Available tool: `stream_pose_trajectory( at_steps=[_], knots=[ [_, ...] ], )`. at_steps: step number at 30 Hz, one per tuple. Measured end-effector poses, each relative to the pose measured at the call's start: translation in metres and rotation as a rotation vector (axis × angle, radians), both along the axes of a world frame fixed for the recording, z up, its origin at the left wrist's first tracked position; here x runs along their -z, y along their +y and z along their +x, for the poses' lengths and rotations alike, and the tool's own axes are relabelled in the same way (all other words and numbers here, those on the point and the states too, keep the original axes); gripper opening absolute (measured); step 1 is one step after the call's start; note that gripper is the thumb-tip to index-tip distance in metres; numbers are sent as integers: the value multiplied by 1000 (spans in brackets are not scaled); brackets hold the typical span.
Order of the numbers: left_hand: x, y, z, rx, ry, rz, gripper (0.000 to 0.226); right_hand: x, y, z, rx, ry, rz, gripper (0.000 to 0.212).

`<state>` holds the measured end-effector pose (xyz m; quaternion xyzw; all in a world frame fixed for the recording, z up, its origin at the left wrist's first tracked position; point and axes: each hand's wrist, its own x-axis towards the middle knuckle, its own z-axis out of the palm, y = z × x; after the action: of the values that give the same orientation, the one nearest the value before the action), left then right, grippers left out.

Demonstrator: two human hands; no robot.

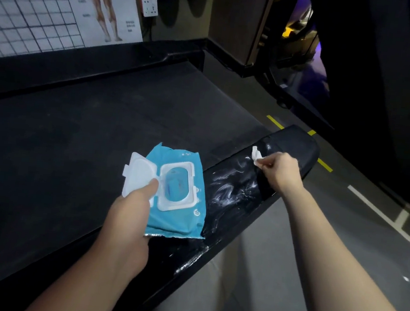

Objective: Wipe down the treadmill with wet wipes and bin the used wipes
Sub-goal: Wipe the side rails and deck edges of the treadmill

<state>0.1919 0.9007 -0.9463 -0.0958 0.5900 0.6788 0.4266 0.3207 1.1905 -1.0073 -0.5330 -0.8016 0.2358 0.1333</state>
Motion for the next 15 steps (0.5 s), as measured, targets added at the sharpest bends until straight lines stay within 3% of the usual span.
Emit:
stream_pose_trajectory(
  at_steps=[4,6,8,10,12,15],
  knots=[
    [3,5,0,6,-9,-10,29,-17,2,2,-25,-176,-108,21],
    [5,8,1,10,3,-22,29,-14,9,8,54,-54,-126,18],
    [7,9,1,15,10,-30,29,-10,14,11,204,201,-106,6],
    [7,10,1,21,13,-38,29,-5,21,9,350,343,2,15],
    [9,10,1,25,16,-50,29,1,24,1,380,344,75,22],
    [11,8,2,18,21,-69,27,15,18,-9,176,207,126,26]
  ],
)
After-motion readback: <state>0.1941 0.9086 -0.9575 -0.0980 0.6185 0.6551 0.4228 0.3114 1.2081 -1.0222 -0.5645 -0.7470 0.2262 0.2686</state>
